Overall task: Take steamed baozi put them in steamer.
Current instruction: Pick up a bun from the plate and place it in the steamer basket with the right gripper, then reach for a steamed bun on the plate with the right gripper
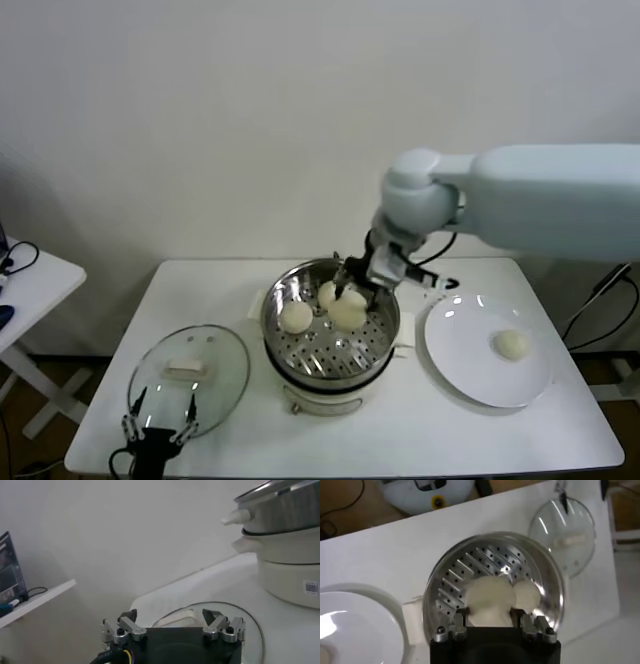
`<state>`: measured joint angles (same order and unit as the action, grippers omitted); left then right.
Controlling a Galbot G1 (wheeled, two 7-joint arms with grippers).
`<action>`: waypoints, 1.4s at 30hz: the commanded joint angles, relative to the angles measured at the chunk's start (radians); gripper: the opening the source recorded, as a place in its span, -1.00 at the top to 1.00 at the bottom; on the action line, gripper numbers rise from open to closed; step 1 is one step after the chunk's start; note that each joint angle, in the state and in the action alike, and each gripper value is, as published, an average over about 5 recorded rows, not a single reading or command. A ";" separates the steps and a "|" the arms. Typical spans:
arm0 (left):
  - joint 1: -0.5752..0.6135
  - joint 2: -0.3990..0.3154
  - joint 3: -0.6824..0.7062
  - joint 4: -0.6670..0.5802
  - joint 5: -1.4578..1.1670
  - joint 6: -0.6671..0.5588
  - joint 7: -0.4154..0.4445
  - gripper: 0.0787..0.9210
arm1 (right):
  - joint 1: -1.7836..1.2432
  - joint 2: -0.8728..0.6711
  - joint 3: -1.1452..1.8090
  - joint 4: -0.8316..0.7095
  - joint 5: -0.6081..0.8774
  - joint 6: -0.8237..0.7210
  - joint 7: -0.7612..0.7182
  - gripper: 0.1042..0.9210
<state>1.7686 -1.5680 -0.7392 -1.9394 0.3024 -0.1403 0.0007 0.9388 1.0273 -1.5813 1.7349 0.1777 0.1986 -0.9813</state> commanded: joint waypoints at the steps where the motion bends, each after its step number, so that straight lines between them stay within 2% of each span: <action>1: -0.002 0.001 -0.004 0.008 -0.002 -0.001 0.001 -0.77 | -0.203 0.165 -0.004 -0.062 -0.149 0.033 0.021 -0.16; 16: -0.004 0.004 -0.010 0.017 -0.004 -0.011 -0.001 -0.77 | -0.284 0.206 0.005 -0.120 -0.192 0.023 0.049 -0.16; 21: -0.001 0.005 -0.010 0.016 -0.004 -0.014 -0.001 -0.77 | -0.218 0.168 0.018 -0.110 -0.152 0.034 0.052 -0.34; 27: -0.001 0.004 -0.007 0.013 0.000 -0.014 -0.002 -0.77 | -0.010 0.031 -0.048 -0.113 0.004 0.047 -0.031 -0.69; 31: -0.001 0.003 -0.002 0.014 0.006 -0.013 -0.001 -0.77 | 0.222 -0.081 -0.270 -0.120 0.221 0.024 -0.149 -0.75; 34: -0.005 0.002 0.003 0.019 0.010 -0.012 0.000 -0.77 | 0.319 -0.178 -0.434 -0.123 0.327 -0.036 -0.199 -0.76; 38: -0.009 0.002 0.008 0.021 0.011 -0.010 0.001 -0.77 | 0.322 -0.313 -0.567 -0.163 0.333 -0.110 -0.218 -0.76; 42: -0.010 0.003 0.009 0.024 0.013 -0.011 0.002 -0.77 | 0.200 -0.410 -0.535 -0.241 0.258 -0.187 -0.177 -0.76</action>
<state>1.7593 -1.5656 -0.7305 -1.9199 0.3135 -0.1519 0.0017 1.0795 0.8993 -1.8954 1.5925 0.3429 0.1557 -1.1072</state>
